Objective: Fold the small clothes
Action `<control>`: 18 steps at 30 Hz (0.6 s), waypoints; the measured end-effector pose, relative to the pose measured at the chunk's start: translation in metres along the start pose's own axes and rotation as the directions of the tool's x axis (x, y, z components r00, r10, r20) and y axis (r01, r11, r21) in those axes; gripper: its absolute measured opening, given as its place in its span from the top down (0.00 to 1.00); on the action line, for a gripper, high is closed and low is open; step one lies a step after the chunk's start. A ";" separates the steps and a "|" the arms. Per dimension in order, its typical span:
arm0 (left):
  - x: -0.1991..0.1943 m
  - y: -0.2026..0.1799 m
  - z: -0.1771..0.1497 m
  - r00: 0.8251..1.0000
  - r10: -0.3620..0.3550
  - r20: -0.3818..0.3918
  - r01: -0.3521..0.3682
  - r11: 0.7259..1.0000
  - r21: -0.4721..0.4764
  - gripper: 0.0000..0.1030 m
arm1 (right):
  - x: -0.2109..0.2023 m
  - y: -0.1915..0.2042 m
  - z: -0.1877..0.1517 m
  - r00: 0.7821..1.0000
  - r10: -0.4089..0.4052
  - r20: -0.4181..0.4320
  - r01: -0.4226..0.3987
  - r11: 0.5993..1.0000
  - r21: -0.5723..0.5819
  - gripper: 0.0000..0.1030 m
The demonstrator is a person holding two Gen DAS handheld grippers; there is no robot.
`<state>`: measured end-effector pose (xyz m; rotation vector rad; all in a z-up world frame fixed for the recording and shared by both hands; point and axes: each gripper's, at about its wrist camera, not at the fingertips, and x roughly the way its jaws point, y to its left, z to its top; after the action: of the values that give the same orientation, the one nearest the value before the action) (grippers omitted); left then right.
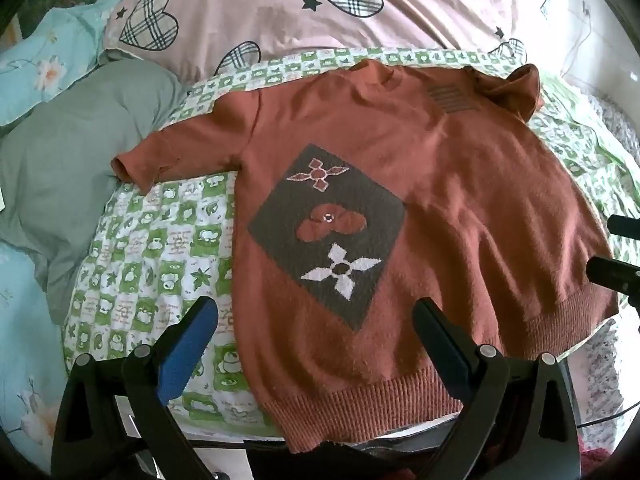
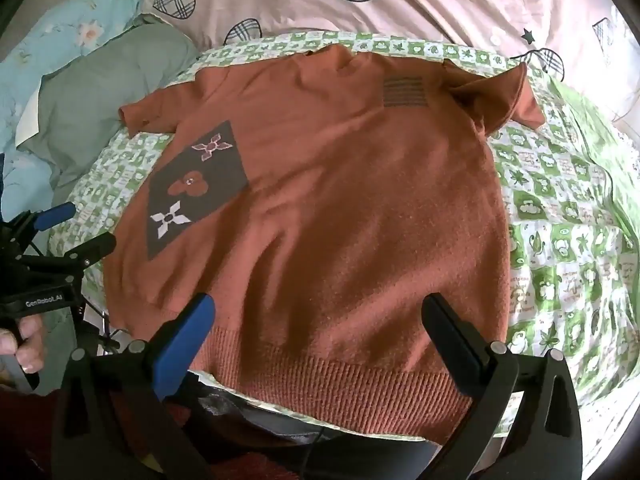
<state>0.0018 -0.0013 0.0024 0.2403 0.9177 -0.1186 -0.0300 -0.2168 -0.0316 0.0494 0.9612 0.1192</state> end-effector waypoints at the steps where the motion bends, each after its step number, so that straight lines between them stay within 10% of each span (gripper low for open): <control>1: 0.000 0.000 0.001 1.000 0.000 0.000 0.000 1.000 0.000 0.04 | 0.000 0.000 0.000 1.000 0.000 0.000 0.000 1.000 -0.001 0.00; 18: 0.000 0.002 0.001 1.000 -0.001 -0.009 0.001 1.000 0.002 0.04 | 0.001 0.013 0.003 1.000 0.001 0.006 -0.001 1.000 0.000 0.00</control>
<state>0.0024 0.0006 0.0034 0.2425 0.9270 -0.1189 -0.0281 -0.2040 -0.0291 0.0504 0.9550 0.1202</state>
